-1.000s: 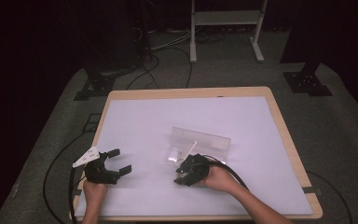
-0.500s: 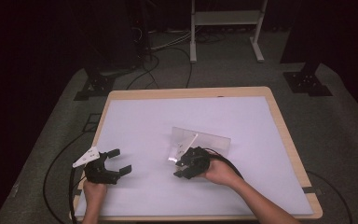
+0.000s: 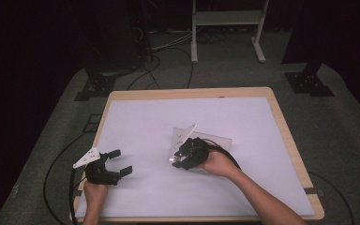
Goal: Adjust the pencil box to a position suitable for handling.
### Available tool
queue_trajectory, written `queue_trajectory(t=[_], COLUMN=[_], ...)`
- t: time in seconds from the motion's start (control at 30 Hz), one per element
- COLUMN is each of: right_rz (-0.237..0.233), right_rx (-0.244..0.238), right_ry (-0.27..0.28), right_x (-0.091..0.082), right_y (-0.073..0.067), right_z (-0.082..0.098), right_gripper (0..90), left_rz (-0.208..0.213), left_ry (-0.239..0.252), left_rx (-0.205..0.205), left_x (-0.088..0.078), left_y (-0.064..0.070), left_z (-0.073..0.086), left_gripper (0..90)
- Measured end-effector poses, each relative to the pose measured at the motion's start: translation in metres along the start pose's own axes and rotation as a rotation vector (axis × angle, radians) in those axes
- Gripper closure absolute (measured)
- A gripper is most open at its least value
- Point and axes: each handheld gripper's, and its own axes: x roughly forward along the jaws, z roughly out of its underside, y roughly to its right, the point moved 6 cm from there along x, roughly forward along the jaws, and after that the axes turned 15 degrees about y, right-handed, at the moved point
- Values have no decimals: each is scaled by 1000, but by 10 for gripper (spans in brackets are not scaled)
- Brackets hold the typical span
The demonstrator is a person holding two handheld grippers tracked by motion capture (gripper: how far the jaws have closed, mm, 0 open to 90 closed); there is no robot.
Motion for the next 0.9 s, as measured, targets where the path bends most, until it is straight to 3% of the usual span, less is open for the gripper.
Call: queue_trajectory(t=[0.9], right_rz=[35], right_rx=[28], right_ry=[14], right_x=[15], right_y=[26], right_z=[-7], right_gripper=[589], left_rz=[1], left_ry=[-1], left_rx=[3], left_x=[0], left_y=[0], left_z=[0], left_gripper=[0])
